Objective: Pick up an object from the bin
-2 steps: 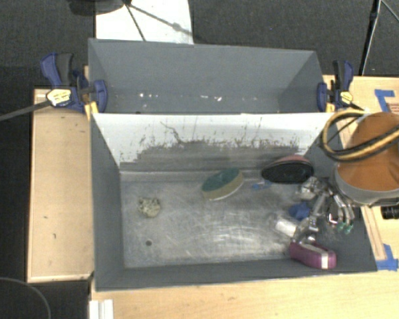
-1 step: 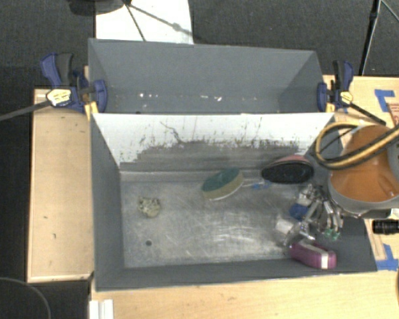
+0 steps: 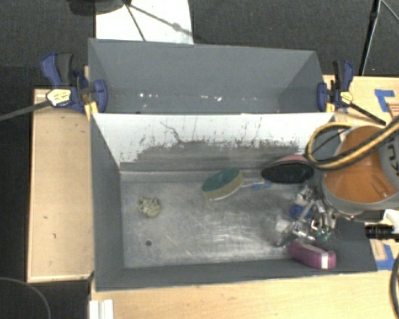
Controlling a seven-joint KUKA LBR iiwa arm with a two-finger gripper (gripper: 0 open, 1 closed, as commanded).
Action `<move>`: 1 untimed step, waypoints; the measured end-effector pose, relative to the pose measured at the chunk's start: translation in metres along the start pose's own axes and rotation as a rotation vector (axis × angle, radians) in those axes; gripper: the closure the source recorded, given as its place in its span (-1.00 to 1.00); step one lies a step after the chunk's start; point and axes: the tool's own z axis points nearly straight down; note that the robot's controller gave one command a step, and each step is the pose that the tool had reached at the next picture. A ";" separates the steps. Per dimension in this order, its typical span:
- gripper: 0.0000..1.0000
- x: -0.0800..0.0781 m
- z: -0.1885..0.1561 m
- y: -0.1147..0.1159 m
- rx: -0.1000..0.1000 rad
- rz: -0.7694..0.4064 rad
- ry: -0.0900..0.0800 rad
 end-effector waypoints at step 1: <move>1.00 0.002 0.000 0.003 -0.004 -0.007 0.003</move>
Offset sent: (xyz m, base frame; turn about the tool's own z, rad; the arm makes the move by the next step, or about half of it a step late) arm 0.0000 0.0000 0.0000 0.0000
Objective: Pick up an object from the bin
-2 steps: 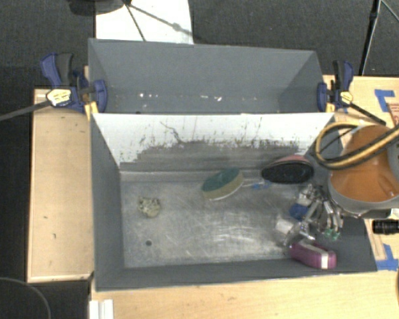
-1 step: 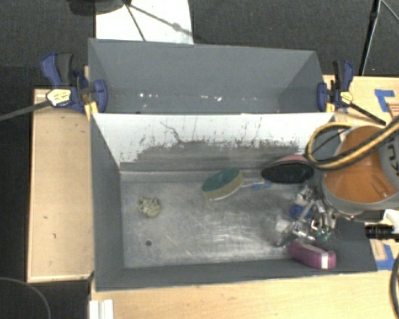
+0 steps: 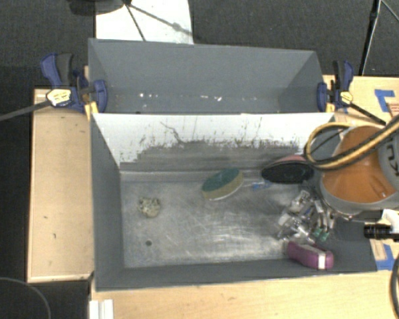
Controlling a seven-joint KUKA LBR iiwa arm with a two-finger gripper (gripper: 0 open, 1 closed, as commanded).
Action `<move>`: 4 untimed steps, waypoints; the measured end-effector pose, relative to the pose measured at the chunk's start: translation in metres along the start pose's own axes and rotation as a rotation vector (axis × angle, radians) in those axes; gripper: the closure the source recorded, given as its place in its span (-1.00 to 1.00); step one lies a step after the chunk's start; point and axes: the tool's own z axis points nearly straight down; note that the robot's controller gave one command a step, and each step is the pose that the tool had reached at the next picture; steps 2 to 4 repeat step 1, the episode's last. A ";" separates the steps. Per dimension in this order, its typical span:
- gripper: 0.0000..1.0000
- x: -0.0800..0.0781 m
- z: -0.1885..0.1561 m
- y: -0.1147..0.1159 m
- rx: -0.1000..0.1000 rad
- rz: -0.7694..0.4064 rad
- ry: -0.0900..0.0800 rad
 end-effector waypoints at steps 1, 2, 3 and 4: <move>1.00 -0.003 -0.074 0.002 0.005 -0.006 0.002; 1.00 -0.003 -0.074 0.002 0.005 -0.006 0.002; 1.00 -0.003 -0.074 0.002 0.005 -0.006 0.002; 1.00 -0.003 -0.074 0.002 0.005 -0.006 0.002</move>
Offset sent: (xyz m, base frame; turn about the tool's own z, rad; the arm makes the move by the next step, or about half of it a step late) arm 0.0001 0.0001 0.0697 -0.0001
